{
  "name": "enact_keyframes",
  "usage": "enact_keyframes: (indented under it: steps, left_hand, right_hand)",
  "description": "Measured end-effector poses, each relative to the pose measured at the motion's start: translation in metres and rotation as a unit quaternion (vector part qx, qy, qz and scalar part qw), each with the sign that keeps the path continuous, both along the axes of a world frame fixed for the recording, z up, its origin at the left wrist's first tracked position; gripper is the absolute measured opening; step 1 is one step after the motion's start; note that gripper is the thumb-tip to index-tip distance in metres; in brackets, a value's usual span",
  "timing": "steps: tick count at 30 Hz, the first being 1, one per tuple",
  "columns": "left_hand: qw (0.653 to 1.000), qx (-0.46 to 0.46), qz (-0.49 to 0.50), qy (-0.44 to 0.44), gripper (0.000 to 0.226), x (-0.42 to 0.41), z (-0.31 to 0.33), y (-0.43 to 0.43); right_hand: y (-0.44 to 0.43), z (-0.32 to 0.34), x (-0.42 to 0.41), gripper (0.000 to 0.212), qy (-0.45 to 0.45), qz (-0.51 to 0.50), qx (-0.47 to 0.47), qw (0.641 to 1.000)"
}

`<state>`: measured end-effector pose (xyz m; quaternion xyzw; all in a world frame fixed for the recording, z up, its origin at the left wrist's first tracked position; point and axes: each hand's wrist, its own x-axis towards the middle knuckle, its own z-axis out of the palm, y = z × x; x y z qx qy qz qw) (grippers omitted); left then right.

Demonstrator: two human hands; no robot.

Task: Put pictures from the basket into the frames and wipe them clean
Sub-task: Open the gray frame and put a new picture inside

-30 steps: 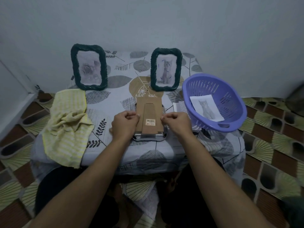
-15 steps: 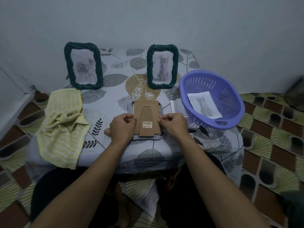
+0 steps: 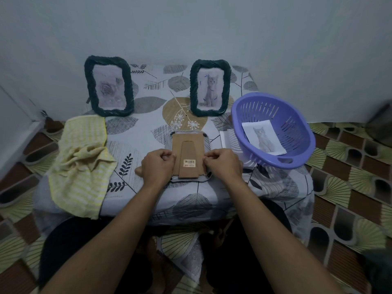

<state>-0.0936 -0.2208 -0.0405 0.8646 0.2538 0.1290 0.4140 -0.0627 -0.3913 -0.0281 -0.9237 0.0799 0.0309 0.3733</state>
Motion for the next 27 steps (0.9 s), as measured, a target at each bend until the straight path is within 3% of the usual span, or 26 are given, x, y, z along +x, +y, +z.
enact_keyframes:
  steps: [27]
  left_hand:
    - [0.998,0.051,-0.029,0.035,0.021,0.008,-0.007,0.019]
  right_hand:
    - [0.003,-0.006,0.001,0.021,-0.01,0.007,-0.039,0.999]
